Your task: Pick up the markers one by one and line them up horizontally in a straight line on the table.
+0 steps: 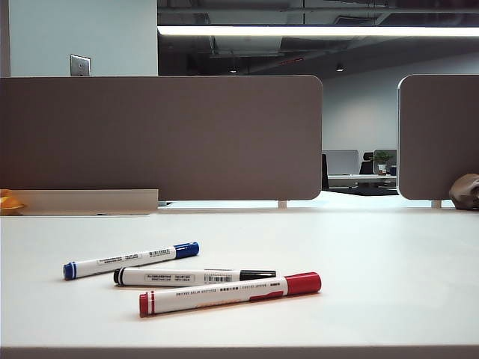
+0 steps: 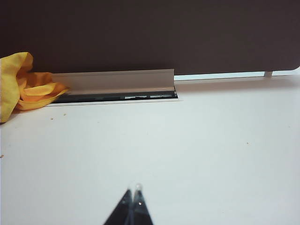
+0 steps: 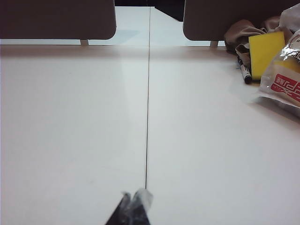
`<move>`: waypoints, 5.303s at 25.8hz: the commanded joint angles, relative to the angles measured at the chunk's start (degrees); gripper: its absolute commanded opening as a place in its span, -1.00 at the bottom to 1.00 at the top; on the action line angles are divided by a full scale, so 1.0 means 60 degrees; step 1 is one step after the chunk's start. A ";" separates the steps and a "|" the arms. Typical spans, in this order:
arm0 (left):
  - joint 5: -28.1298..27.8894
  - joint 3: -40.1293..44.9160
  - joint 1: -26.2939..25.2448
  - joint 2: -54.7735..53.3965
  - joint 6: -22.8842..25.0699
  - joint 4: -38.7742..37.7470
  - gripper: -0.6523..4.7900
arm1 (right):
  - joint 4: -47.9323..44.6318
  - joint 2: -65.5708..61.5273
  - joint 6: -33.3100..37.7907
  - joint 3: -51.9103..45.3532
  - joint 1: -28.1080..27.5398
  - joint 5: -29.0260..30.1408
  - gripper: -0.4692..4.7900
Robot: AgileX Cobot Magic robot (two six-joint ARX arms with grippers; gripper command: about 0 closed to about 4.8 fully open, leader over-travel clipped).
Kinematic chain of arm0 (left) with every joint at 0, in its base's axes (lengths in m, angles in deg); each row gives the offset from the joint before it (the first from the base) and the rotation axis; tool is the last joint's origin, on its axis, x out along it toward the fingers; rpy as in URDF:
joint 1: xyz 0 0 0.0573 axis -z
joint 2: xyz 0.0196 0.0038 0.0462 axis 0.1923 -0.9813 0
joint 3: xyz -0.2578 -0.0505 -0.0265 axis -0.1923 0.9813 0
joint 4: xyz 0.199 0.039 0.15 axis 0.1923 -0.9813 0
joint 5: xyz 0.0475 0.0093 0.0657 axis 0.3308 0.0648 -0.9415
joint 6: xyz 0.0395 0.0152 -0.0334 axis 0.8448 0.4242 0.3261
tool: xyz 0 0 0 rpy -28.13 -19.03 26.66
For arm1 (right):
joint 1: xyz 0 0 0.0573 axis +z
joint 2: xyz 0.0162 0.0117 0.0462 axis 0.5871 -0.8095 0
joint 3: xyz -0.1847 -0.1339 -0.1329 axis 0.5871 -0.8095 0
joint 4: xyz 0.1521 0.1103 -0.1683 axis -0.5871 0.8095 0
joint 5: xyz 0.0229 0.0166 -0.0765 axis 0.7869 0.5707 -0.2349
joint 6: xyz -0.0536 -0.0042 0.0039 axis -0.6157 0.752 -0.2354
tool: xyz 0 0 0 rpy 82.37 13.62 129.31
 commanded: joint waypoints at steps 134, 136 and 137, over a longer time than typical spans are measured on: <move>0.0080 -0.8251 0.3337 -0.8582 0.4761 -0.8932 -0.70 | 0.8688 -1.6575 -0.5326 1.2932 0.8735 -0.0255 -0.40; 0.0080 -0.8251 0.3337 -0.8582 0.4772 -0.8848 -0.70 | 0.8630 -1.6757 -0.5428 1.2932 0.8739 -0.0226 -0.41; 0.0080 -0.8251 0.3333 -0.8582 0.4772 -0.8805 -0.73 | 0.8608 -1.6833 -0.5479 1.2932 0.8754 -0.0226 -0.41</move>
